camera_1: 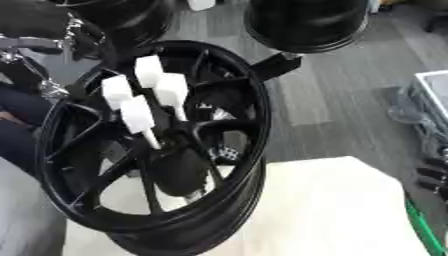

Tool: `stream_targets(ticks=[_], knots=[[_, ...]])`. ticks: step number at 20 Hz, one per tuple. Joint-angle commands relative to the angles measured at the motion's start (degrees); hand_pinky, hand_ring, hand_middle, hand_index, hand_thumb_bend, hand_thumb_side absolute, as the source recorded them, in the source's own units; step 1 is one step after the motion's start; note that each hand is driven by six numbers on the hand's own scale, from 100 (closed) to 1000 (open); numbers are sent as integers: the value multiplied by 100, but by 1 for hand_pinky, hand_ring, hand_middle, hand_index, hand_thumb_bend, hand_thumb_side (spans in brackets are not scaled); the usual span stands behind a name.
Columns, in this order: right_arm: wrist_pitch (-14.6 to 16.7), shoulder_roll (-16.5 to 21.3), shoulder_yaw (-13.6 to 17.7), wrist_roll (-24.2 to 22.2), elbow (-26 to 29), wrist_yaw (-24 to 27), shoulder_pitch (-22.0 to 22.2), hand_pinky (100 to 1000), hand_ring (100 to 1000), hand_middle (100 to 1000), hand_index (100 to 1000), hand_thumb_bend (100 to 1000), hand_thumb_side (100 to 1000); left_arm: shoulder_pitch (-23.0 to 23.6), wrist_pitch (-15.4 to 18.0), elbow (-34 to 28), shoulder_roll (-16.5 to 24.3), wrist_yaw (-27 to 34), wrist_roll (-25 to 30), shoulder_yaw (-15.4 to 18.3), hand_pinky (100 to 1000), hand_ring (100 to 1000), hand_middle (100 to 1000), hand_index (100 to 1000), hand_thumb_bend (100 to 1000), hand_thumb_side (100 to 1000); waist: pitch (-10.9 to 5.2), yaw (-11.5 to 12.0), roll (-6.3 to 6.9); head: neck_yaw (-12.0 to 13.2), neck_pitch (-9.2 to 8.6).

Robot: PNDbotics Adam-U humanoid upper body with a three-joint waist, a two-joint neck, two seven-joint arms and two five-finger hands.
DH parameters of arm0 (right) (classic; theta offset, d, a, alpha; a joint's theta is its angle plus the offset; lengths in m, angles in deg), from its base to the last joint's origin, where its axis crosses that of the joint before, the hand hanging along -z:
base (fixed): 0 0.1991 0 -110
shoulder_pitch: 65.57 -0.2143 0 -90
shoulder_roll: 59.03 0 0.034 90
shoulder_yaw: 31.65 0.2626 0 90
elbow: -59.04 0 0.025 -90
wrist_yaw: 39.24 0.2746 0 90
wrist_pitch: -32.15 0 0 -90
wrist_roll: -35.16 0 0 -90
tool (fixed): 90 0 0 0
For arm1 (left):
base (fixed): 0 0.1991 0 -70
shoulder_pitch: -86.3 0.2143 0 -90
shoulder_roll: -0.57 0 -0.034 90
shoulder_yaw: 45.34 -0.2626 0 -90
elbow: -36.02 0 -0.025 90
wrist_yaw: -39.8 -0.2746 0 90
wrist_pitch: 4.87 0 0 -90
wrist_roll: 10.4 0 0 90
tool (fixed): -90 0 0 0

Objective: Pull the pin out of the wheel hub.

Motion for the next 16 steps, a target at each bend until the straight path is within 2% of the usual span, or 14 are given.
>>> stream_targets(ticks=[1,5,16], knots=[[9,129,-3,-5,142,-18,-63,690,755,764,922,100,999,-41,1963,121,59,-252,1607,56,698,373,740,794,343,100,-48,-3,-33,-3,-12],[9,124,-4,-5,156,-24,-69,690,755,764,923,100,997,-29,2236,303,-27,-564,1314,31,694,371,752,806,350,100,-32,-14,-40,-5,-12],[5,116,-13,-12,182,-33,-82,690,755,764,923,100,997,-40,2276,473,-137,-1048,638,-158,689,367,770,818,358,100,-5,-37,-43,9,-12]])
